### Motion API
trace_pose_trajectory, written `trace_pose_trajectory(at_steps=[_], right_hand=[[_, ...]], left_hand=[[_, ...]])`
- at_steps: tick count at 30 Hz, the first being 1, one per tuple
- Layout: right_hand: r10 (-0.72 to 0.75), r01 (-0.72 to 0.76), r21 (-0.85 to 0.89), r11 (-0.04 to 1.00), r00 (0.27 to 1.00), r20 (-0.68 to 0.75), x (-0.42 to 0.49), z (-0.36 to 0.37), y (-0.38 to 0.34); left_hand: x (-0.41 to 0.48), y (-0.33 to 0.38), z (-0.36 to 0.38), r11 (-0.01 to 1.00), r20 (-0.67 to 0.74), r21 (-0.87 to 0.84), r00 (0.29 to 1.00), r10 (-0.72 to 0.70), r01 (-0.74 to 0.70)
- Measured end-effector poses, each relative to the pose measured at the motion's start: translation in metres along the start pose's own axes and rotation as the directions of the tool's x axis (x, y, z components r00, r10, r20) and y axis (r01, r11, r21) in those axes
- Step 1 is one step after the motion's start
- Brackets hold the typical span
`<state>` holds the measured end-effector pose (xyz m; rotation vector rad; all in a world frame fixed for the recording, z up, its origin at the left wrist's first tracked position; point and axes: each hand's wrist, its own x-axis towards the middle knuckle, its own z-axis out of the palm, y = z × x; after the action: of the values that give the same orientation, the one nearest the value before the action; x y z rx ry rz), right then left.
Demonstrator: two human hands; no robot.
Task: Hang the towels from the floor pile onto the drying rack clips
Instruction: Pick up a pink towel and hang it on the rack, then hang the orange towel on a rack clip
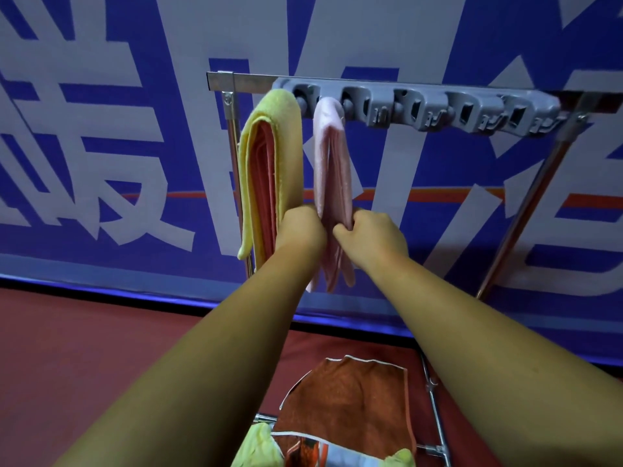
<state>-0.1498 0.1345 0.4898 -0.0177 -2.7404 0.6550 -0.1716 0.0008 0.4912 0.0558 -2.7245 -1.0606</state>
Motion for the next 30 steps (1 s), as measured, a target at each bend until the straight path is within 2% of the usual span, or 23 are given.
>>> trace_pose_trajectory(at_steps=[5,10,14,18,21,24,26,29,30], right_hand=[[0.009,-0.011,0.067,0.998,0.999,0.031,-0.006,0.006,0.003],[0.026,-0.061,0.147,0.987,0.973,0.229,-0.017,0.027,0.017],[0.012,-0.079,0.163,0.983,0.927,0.376,-0.026,0.052,0.040],[0.083,-0.161,0.174,0.971,0.920,0.384,-0.037,0.081,0.068],[0.183,-0.267,0.166,0.949,0.899,0.398,-0.048,0.118,0.091],[0.266,-0.392,0.196,0.899,0.843,0.468,-0.065,0.174,0.128],[0.317,-0.478,0.213,0.852,0.796,0.516,-0.085,0.197,0.140],[0.383,-0.628,0.228,0.744,0.680,0.625,-0.128,0.220,0.155],[0.405,-0.677,0.216,0.704,0.632,0.661,-0.142,0.231,0.162]], left_hand=[[0.001,-0.009,0.008,0.996,0.014,-0.064,0.998,-0.058,0.059],[-0.009,-0.030,0.032,0.991,0.113,-0.103,0.991,-0.070,0.082],[-0.016,-0.063,0.061,0.995,0.217,-0.037,0.973,-0.078,0.088],[-0.025,-0.096,0.092,0.999,0.277,0.020,0.959,-0.053,0.049],[-0.038,-0.121,0.119,0.990,0.351,0.124,0.930,-0.112,0.072],[-0.057,-0.148,0.149,0.987,0.418,0.090,0.895,-0.156,0.130],[-0.070,-0.162,0.165,0.973,0.471,0.071,0.853,-0.227,0.219],[-0.087,-0.204,0.212,0.950,0.576,0.107,0.760,-0.301,0.295],[-0.103,-0.195,0.208,0.945,0.601,0.136,0.734,-0.317,0.297]])
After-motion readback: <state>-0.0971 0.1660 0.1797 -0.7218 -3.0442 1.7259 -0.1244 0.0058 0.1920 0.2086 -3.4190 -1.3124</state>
